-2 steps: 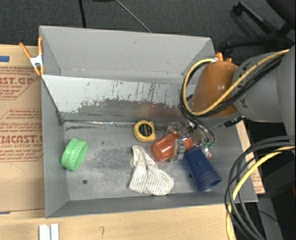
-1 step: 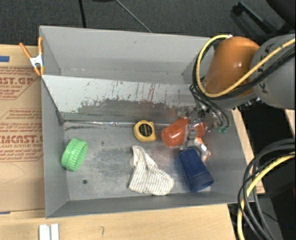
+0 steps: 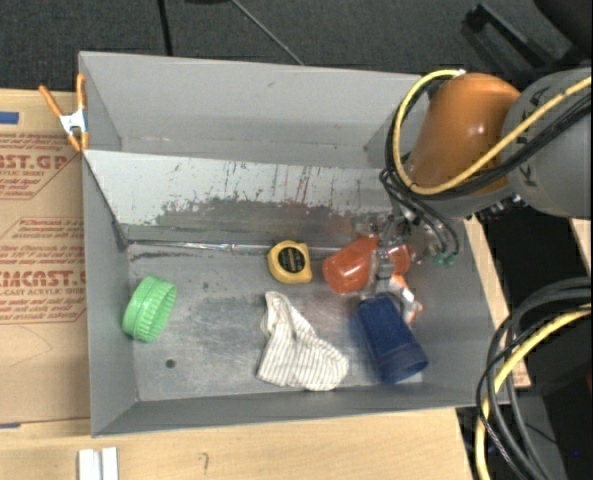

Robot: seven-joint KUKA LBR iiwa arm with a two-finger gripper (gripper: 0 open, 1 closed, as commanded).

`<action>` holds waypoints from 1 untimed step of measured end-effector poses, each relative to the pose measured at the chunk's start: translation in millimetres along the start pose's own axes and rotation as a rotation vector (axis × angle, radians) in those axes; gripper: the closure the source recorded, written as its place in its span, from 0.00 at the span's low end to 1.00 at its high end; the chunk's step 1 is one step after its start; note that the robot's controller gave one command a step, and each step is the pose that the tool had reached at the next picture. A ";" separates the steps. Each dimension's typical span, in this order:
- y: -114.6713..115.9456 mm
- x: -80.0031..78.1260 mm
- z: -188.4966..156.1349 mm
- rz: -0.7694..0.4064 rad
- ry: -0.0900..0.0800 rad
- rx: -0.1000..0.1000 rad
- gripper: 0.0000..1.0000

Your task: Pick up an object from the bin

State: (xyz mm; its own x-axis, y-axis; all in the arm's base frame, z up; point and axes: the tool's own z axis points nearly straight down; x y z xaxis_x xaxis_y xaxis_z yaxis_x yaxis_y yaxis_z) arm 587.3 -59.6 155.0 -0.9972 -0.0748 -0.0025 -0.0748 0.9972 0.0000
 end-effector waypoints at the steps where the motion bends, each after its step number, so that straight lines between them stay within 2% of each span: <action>1: -5.0 -1.7 -54.6 0.017 0.003 -0.001 1.00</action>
Offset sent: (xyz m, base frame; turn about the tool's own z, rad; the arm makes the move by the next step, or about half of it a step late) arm 0.0045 0.0089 0.1095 -0.0189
